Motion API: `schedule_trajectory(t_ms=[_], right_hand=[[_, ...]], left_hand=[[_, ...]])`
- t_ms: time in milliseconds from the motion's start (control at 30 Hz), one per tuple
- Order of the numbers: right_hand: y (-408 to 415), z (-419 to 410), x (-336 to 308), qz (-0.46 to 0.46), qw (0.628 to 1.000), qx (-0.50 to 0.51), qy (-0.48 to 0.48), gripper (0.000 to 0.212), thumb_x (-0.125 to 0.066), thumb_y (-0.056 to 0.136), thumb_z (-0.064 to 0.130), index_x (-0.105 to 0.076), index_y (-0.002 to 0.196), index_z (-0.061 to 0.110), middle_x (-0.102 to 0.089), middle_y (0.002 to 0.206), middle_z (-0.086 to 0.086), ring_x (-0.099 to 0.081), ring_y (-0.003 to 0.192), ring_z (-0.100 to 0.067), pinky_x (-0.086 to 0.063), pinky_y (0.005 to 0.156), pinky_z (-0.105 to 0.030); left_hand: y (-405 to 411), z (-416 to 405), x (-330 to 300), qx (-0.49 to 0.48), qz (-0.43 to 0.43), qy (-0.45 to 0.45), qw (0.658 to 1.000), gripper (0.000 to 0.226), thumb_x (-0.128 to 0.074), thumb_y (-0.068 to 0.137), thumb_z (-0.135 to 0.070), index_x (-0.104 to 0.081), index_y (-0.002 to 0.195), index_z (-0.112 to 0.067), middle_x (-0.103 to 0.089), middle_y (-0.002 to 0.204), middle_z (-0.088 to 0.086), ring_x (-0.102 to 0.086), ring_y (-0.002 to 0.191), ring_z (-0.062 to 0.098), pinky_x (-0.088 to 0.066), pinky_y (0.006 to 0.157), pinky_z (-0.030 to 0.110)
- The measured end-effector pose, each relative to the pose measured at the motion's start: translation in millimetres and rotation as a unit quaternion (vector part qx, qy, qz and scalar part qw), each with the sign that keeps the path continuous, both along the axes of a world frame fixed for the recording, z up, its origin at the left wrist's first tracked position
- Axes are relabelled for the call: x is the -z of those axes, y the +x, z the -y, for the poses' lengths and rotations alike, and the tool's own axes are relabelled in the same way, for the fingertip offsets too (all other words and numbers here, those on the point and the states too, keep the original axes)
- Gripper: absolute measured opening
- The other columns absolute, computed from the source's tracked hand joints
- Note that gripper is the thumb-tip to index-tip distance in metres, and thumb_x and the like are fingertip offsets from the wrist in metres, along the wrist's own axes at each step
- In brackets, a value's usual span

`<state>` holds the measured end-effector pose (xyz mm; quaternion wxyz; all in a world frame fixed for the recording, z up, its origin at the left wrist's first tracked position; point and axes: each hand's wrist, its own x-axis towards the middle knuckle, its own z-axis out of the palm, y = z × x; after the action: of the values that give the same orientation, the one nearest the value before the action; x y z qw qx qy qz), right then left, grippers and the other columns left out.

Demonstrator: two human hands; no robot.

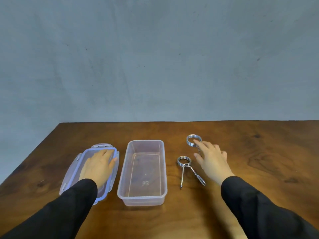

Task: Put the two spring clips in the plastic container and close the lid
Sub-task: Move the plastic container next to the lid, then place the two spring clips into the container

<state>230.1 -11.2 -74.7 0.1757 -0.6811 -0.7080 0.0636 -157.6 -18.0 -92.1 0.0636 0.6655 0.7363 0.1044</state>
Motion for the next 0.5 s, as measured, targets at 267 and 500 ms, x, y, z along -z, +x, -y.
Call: schedule_trajectory(t_ms=[267,500], right_hand=[[-142.4,-2.4,-54.5,-0.046,0.99,-0.132,-0.013,0.051,-0.051,0.102,0.039,-0.038,0.151,0.038,-0.049,0.149,0.005,-0.041,0.132,-0.023,-0.034,0.103,-0.052],[-201.9,-1.9,-0.5,-0.021,0.994,-0.075,-0.08,0.047,-0.05,0.102,0.038,-0.039,0.148,0.041,-0.055,0.143,0.005,-0.044,0.135,-0.027,-0.033,0.111,-0.051]], left_hand=[[-23.3,-22.8,40.4,0.028,0.011,-0.025,0.999,0.046,-0.041,0.105,-0.037,-0.044,0.149,-0.023,-0.046,0.156,0.002,-0.046,0.14,0.021,-0.037,0.117,0.037],[-35.8,-19.3,64.9,-0.002,0.116,-0.029,0.993,0.049,-0.031,0.108,-0.034,-0.027,0.157,-0.027,-0.034,0.163,-0.006,-0.029,0.151,0.018,-0.017,0.124,0.039]])
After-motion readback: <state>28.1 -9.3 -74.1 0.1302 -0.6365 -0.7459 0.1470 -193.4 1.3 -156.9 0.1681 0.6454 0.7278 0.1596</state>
